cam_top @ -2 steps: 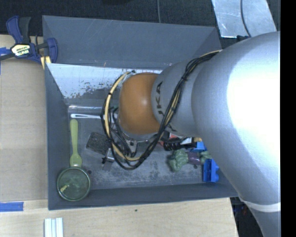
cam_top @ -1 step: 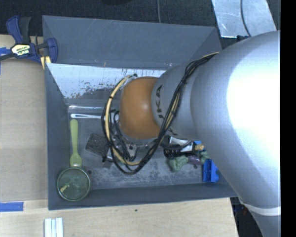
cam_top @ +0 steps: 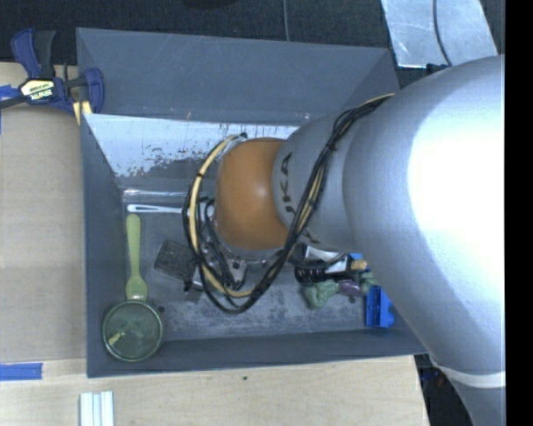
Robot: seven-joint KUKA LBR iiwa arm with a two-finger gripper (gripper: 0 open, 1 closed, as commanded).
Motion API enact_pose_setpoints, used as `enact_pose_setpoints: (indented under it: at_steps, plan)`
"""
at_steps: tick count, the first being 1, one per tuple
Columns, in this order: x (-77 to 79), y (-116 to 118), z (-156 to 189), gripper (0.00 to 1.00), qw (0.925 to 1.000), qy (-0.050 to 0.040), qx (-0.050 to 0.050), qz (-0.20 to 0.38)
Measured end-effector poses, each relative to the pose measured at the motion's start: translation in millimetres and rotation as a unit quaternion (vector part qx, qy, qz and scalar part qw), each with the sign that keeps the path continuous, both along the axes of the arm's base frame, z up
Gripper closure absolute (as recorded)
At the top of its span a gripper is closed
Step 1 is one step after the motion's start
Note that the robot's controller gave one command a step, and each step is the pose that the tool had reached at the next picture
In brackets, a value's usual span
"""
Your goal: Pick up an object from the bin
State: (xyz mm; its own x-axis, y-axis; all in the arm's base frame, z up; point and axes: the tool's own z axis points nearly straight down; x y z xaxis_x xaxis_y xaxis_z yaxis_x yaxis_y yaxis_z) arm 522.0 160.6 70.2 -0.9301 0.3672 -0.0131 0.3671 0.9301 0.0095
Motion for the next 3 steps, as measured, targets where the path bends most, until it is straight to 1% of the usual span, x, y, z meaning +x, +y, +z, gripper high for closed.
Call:
enact_pose_setpoints:
  at_steps: [1,2,3]
  plan:
    - [-3.2,-1,16,1.00,1.0000,0.0052,-0.002,0.000]
    - [-1.7,-1,64,1.00,1.0000,0.0029,-0.001,0.000]
    - [-0.5,-2,89,1.00,1.0000,0.0004,-0.001,0.000]
